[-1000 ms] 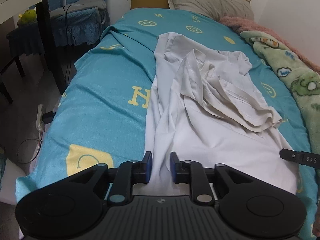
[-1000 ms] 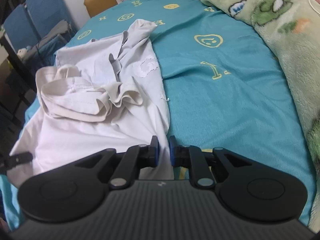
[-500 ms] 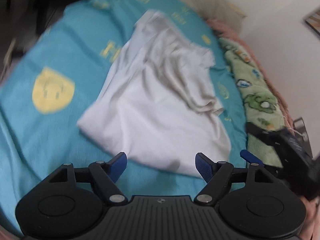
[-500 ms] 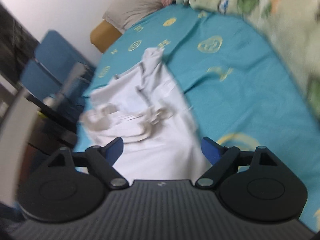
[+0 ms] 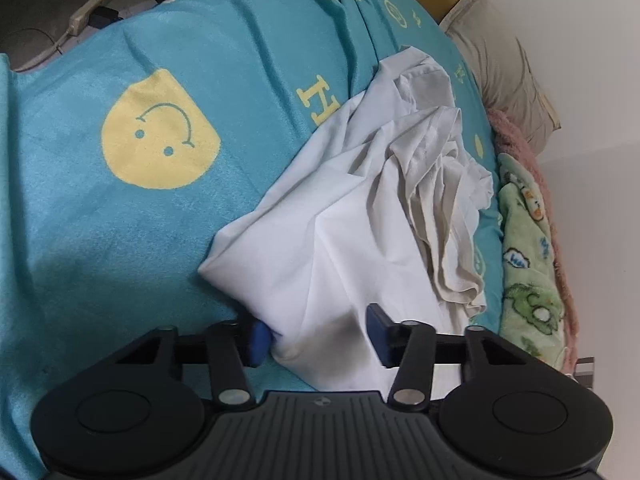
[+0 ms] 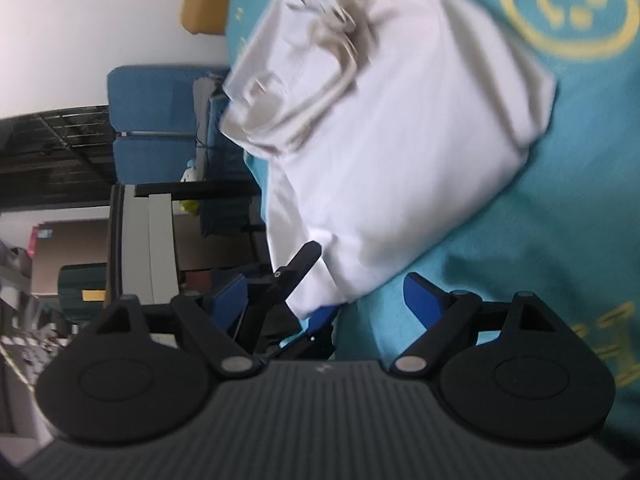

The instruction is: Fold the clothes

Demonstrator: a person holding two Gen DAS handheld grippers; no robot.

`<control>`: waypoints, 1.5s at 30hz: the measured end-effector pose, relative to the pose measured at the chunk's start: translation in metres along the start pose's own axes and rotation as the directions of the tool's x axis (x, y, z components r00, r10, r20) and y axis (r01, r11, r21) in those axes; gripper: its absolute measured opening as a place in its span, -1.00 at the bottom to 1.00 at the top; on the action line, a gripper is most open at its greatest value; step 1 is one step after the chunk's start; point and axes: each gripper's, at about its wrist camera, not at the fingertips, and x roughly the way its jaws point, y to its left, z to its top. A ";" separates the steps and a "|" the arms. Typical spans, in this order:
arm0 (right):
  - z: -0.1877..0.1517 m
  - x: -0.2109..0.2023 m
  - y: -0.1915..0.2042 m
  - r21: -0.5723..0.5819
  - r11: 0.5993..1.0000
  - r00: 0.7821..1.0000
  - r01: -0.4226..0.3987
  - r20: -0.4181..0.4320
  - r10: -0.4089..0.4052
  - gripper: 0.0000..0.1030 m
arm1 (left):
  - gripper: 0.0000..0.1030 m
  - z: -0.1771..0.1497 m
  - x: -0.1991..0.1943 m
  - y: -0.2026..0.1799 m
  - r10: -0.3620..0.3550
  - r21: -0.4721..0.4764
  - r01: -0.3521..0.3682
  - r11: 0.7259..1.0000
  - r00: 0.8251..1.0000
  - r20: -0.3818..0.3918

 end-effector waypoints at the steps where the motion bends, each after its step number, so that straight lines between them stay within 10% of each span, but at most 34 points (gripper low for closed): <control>1: 0.000 0.004 -0.004 0.018 1.000 1.000 0.002 -0.008 -0.002 0.71 | -0.35 0.001 0.000 0.002 0.005 -0.013 -0.005 1.000 1.000 0.002; 6: 0.000 0.007 -0.012 0.059 0.998 0.999 0.033 0.034 -0.035 0.69 | -0.80 0.004 -0.007 0.014 -0.004 -0.077 0.006 0.997 1.000 0.022; 15: 0.022 -0.026 -0.030 0.158 0.987 0.959 0.008 0.277 -0.052 0.62 | -0.74 0.007 -0.026 0.014 -0.111 -0.124 0.117 0.985 0.992 0.052; 19: 0.022 -0.028 -0.026 0.132 0.988 0.943 0.085 0.311 -0.123 0.17 | -0.12 0.005 -0.007 0.018 -0.068 -0.137 0.062 0.989 0.997 -0.035; 23: 0.023 -0.029 -0.024 0.101 0.982 0.929 0.159 0.322 -0.184 -0.39 | -0.11 0.004 -0.004 0.016 -0.063 -0.123 0.057 0.991 0.997 -0.047; 29: 0.027 -0.030 -0.011 0.003 0.986 0.928 0.164 0.339 -0.156 -0.74 | -0.76 0.016 -0.014 0.022 -0.070 -0.170 0.078 0.982 0.996 0.051; 45: 0.019 -0.085 0.082 -0.218 0.972 0.926 0.093 0.377 -0.005 -0.76 | -0.88 0.018 -0.112 -0.064 -0.282 0.154 0.251 0.956 0.928 0.244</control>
